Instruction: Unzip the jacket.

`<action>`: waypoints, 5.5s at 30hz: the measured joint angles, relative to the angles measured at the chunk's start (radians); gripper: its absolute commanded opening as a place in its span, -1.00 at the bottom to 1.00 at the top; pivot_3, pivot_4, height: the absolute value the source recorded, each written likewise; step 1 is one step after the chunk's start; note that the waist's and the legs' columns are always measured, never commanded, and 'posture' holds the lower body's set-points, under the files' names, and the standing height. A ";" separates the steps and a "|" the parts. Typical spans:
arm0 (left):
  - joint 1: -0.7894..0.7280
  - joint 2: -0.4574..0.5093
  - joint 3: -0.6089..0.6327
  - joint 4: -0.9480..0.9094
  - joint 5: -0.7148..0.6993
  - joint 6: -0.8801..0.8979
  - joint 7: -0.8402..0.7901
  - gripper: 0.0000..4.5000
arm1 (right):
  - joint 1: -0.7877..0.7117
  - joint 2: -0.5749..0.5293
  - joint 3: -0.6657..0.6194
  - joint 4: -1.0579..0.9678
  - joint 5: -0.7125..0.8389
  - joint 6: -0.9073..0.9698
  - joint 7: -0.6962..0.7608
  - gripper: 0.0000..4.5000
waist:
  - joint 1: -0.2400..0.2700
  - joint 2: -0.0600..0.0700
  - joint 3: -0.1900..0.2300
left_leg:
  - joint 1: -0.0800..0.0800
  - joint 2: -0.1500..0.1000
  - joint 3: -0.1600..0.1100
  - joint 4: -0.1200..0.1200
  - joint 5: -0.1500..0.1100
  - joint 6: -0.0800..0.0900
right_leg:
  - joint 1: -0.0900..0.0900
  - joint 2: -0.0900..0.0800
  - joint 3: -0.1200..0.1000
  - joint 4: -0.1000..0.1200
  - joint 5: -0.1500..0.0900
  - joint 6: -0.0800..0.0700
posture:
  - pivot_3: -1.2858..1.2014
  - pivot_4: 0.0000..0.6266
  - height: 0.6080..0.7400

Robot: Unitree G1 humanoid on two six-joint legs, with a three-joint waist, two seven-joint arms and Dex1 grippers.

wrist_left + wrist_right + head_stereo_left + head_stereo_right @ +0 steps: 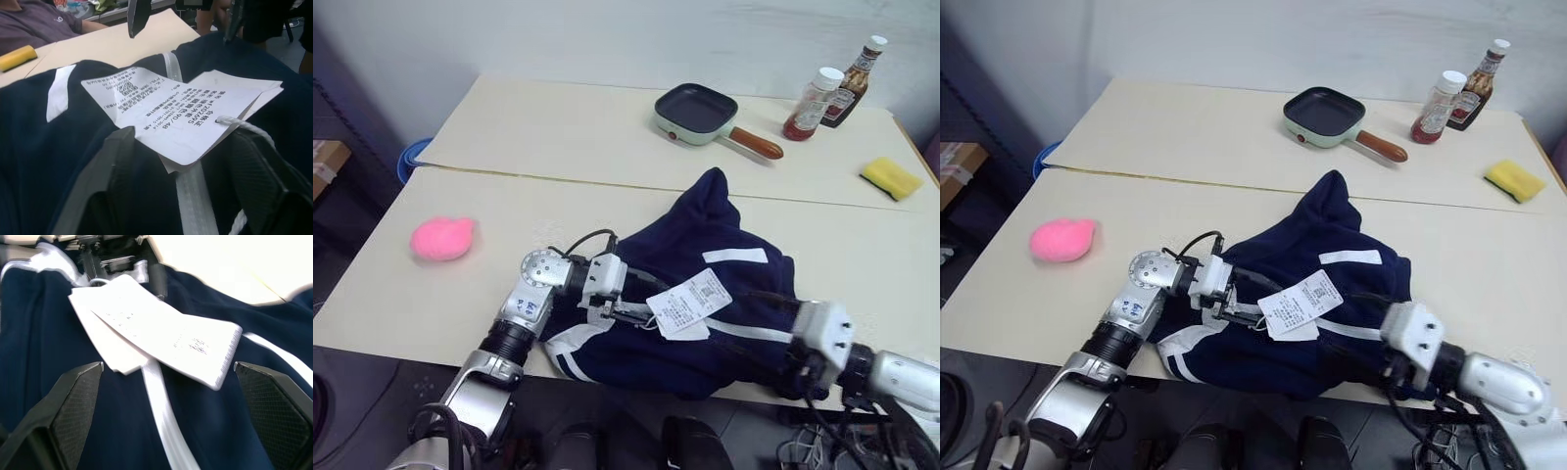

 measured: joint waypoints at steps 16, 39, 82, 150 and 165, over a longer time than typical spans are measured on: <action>0.022 0.041 0.008 -0.036 0.022 0.039 0.091 0.99 | -0.082 -0.018 0.189 0.098 -0.278 -0.286 -0.001 1.00 | -0.002 0.000 0.000 | 0.000 -0.001 -0.001 0.000 0.000 0.000 | 0.000 0.000 -0.001 0.000 0.000 0.000 | 0.03 -0.52 1.00; 0.074 0.221 0.071 -0.141 -0.056 0.224 -0.034 1.00 | -0.247 0.051 0.245 0.287 -0.407 -0.449 -0.104 0.45 | -0.003 0.000 0.000 | -0.001 0.000 -0.001 0.001 0.000 0.000 | 0.000 0.000 -0.001 0.000 0.000 0.000 | 0.03 -0.52 1.00; 0.174 0.201 0.038 -0.180 0.006 0.183 0.096 1.00 | -0.335 0.104 0.424 0.225 -0.408 -0.196 -0.052 0.56 | -0.001 0.000 0.000 | -0.001 0.000 -0.001 0.001 0.000 0.000 | 0.000 0.000 -0.001 0.001 0.000 0.000 | 0.03 -0.52 1.00; 0.179 0.178 -0.033 -0.234 0.085 0.392 0.275 1.00 | 0.222 -0.023 -0.433 0.454 -0.592 -0.582 -0.365 -0.98 | 0.000 0.009 -0.009 | 0.018 0.002 -0.001 -0.005 -0.002 -0.001 | 0.019 -0.003 0.010 -0.012 0.000 -0.001 | 0.03 -0.52 1.00; 0.189 0.199 -0.052 -0.228 0.088 0.393 0.277 1.00 | 0.261 -0.197 -0.604 0.918 -0.638 -0.771 -0.502 -0.98 | -0.007 0.020 -0.016 | 0.030 0.002 0.006 -0.017 -0.003 -0.001 | 0.022 -0.010 0.016 -0.016 -0.001 -0.002 | 0.03 -0.52 1.00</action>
